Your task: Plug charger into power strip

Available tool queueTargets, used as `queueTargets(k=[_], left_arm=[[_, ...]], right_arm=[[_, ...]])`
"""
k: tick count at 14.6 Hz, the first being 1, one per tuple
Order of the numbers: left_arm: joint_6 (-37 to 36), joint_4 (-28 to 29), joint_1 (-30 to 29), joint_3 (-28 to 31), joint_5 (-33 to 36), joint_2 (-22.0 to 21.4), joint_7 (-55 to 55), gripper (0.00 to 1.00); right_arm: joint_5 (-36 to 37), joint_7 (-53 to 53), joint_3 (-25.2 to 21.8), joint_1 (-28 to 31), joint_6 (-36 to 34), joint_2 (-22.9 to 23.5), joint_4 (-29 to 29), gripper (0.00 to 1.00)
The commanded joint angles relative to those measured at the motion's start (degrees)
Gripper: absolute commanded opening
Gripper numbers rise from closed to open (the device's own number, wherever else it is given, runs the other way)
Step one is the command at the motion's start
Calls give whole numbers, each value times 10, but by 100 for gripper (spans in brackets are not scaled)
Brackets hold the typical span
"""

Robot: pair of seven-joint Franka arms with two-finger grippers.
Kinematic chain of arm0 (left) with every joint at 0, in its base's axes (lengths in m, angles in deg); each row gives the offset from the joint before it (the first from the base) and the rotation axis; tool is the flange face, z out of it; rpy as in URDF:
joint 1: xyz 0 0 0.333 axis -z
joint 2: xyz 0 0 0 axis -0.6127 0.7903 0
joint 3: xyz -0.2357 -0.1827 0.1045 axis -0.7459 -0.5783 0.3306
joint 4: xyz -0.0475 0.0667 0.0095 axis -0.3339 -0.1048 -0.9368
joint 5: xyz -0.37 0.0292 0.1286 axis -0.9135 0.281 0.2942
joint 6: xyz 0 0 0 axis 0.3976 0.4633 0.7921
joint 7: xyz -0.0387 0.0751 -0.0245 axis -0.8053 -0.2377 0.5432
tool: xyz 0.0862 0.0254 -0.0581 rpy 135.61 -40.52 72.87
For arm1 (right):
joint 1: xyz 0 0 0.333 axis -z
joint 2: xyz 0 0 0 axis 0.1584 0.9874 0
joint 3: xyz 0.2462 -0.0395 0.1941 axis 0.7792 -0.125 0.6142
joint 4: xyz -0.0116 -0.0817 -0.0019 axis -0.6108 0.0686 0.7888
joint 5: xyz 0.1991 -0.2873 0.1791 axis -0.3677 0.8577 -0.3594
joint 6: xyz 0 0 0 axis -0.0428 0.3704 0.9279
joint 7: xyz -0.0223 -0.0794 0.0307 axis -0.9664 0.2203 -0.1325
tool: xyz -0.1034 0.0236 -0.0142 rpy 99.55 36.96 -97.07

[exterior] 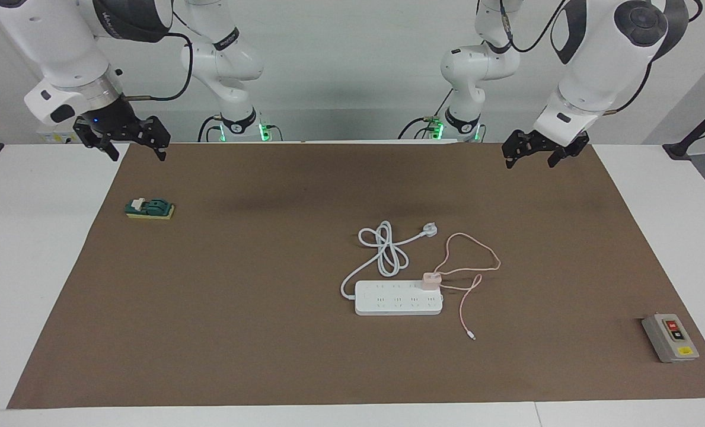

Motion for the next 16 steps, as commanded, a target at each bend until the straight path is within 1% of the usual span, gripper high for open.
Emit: queueTargets(k=[1, 2, 3, 7, 10, 16], left_arm=[[11, 19, 22, 23, -6, -17, -10, 100], [10, 16, 40, 47, -6, -17, -10, 100], [8, 17, 43, 51, -6, -19, -10, 100], [-8, 6, 43, 39, 0, -14, -12, 100], [7, 28, 42, 39, -3, -22, -17, 100], [21, 28, 37, 44, -4, -21, -23, 100]], right_arm=[[2, 7, 3, 3, -2, -11, -9, 100], [2, 7, 3, 2, -2, -11, -9, 100], [2, 7, 3, 2, -2, -11, -9, 100], [2, 7, 9, 2, -3, -11, -9, 100], [2, 7, 9, 2, -1, -11, -9, 100], [1, 7, 10, 2, -2, -11, -9, 100]])
